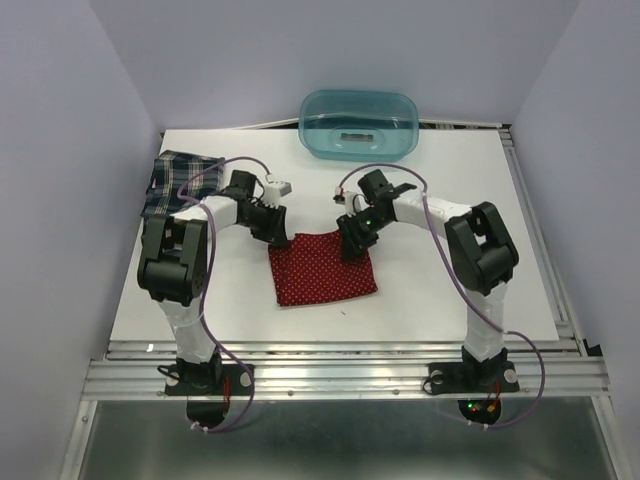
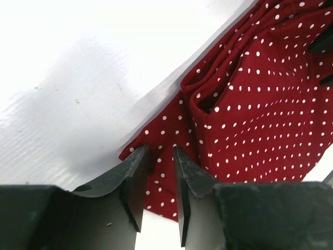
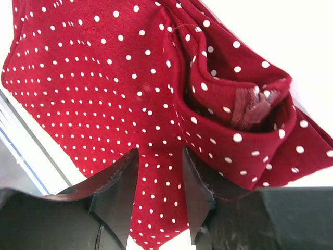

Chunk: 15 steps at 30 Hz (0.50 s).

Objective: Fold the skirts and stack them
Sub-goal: Fold the skirt

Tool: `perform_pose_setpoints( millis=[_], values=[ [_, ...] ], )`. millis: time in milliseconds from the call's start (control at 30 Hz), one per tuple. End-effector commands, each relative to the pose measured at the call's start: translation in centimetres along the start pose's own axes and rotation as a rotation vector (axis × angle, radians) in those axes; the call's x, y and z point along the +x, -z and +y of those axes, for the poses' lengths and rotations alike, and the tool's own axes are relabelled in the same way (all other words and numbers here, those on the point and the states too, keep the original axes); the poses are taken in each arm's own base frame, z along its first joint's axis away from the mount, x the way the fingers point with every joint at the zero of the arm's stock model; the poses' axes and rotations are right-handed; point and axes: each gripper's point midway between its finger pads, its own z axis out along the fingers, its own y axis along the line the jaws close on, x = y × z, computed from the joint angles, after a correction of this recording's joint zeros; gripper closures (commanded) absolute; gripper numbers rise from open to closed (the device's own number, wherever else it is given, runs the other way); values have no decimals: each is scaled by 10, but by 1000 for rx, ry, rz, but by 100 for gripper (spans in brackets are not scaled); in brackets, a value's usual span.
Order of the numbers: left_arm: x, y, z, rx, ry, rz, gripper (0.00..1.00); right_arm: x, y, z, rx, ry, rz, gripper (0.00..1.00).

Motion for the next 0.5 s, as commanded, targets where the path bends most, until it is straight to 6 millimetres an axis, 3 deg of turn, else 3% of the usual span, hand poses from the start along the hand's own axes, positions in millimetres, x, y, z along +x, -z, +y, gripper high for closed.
perform_pose_setpoints(
  millis=[0, 133, 200, 233, 333, 467],
  values=[
    [-39, 29, 0, -32, -97, -93, 60, -21, 21, 4, 35, 49, -85, 54],
    [-79, 84, -18, -108, -219, -256, 49, -70, 66, 40, 13, 93, -248, 45],
    [-82, 100, -24, -138, -241, -302, 43, -83, 76, 53, 14, 92, -289, 43],
    [-87, 119, -30, -181, -267, -347, 33, -84, 74, 64, 14, 108, -286, 40],
    [-82, 136, -35, -225, -348, -368, 21, -87, 75, 55, 101, 58, -284, 38],
    [-70, 138, -37, -219, -513, -270, 21, -65, 74, 34, 208, 22, -250, 38]
  ],
)
